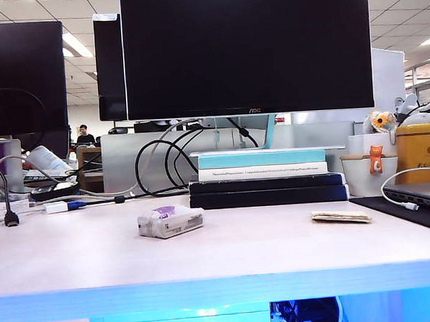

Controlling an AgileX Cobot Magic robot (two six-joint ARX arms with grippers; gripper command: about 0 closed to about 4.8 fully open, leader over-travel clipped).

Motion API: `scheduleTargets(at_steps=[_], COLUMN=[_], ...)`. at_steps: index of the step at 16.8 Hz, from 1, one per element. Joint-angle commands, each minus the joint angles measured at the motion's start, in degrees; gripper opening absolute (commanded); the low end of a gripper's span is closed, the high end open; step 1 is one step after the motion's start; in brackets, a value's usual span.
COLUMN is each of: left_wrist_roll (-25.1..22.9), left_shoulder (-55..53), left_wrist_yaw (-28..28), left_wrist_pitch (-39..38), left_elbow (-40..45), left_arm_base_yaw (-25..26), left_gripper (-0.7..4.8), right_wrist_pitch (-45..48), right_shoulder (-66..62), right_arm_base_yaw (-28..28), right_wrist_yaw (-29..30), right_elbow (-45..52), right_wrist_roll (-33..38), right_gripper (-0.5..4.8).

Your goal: Pick up a packet of tissues from the table with the left hand, then take a tissue from it with the right hand.

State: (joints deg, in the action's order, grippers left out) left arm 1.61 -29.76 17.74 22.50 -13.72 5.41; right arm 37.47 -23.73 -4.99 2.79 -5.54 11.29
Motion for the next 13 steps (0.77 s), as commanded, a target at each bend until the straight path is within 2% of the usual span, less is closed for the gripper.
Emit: scheduleTargets(at_steps=[1, 3, 6, 7, 9, 10, 13], left_wrist_roll=[0.5, 1.0, 3.3, 5.4, 6.7, 5.3, 2.3], left_shoulder=[9.2, 15.8, 21.4, 23.2, 26.3, 29.7, 29.7], left_wrist_yaw=[-1.4, -5.4, -10.5, -11.5, -12.6, -15.6, -16.6], left_wrist_pitch=[-6.8, -12.0, -18.4, -19.9, -22.3, -25.6, -30.8], left_elbow=[2.5, 4.0, 5.1, 6.1, 7.2, 7.1, 7.1], left_arm_base_yaw=[0.5, 0.7, 0.7, 0.7, 0.7, 0.7, 0.7], left_gripper=[0.16, -0.06, -0.06, -0.06, -0.06, -0.06, -0.06], right_wrist_pitch=[-5.0, -15.1, -25.9, -27.5, -27.4, -31.3, -37.0], right_shoulder=[6.9, 12.9, 18.8, 21.0, 23.6, 23.7, 23.7], right_arm_base_yaw=[0.1, 0.1, 0.1, 0.1, 0.0, 0.1, 0.0], right_wrist_yaw=[-3.3, -3.3, -3.3, -3.3, -3.4, -3.3, -6.8], right_elbow=[-0.2, -0.2, 0.0, 0.8, 3.4, 5.2, 5.2], right_wrist_roll=[-1.1, -1.2, -3.6, -3.8, -3.8, -3.8, -3.8], right_gripper=[-0.06, -0.06, -0.06, -0.06, -0.06, -0.06, -0.06])
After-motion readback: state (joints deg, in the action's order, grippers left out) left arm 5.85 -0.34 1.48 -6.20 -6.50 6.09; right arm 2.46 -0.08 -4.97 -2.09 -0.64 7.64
